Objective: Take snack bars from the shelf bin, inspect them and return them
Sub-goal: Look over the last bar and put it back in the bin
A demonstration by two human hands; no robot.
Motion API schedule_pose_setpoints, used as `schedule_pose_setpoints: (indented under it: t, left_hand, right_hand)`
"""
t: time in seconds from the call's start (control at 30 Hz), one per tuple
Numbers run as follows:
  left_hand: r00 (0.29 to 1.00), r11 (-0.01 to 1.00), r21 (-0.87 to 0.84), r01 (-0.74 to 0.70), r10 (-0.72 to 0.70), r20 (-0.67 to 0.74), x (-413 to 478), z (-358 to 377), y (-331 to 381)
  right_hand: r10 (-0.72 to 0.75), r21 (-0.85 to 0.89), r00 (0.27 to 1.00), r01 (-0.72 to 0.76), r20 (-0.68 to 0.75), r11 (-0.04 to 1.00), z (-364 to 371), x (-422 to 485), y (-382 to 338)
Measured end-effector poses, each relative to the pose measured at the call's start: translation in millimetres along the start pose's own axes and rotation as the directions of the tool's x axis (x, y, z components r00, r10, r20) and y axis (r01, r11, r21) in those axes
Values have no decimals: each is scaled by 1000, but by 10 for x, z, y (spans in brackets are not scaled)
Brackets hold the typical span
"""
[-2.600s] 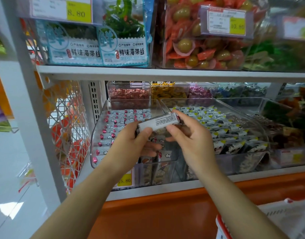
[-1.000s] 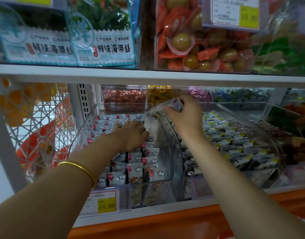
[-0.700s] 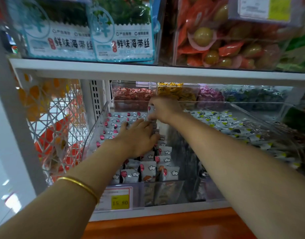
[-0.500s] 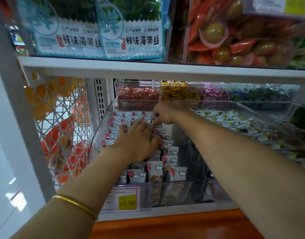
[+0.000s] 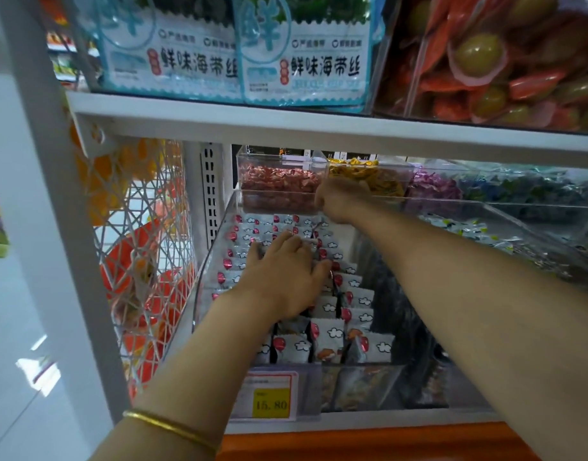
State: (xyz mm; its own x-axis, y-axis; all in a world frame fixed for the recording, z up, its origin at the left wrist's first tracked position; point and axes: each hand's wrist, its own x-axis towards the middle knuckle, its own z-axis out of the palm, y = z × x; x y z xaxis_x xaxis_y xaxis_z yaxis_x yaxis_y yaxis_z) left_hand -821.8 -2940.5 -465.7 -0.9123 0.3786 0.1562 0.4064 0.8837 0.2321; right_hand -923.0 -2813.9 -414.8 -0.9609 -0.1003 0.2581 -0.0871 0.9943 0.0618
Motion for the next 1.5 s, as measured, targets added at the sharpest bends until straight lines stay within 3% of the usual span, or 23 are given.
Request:
schedule_pose_setpoints:
  t: [0.3,0.43,0.57,0.7,0.83,0.9,1.07,1.17,1.33,1.4,1.5]
  left_hand:
    - [1000,1000,-17,11,-11,-3,-18,-37,-2]
    - [999,1000,2,12,-12,-53,-56,-89,-11]
    - [982,998,-62,-3,-9,-187,-161,-206,24]
    - [936,952,-304,-22,-87,-341,-356,-346,150]
    - [939,868,-497,12,-180,-292,-609,-402,224]
    - [952,771,-637,24,-212,-220,-732,-426,233]
    - [958,455,-888,61,-275,-75,-1016,-444,204]
    - [941,181,-980,80,-338,15,-1089,-448,167]
    - [934,-248,-968,-23,-350,68,-1078,-463,126]
    - [931,-305,-951,-58,-360,58,-1050,-449,127]
    - [916,-202,-977,-70,-401,17,-1032,-413,159]
  right_hand:
    - [1,-75,1000,-2,-9,997,75,-40,-52]
    - [34,-13,997,-35,-71,999,-76,-155,-48]
    - [37,43,945,-24,-325,999,-297,-377,53]
    - [156,264,832,-12,-533,964,-430,-849,157]
    - [301,607,796,102,-525,788,-493,-1421,146]
    - [325,708,821,129,-468,694,-475,-1678,104]
    - [360,933,904,102,-232,344,-436,-2120,35]
    - [298,988,946,95,-129,125,-426,-2237,17]
    - [293,995,954,79,-58,-60,-385,-2275,-14]
    - [293,984,956,57,-6,-168,-381,-2262,-24]
    - [282,965,957,11,65,-260,-369,-2238,-16]
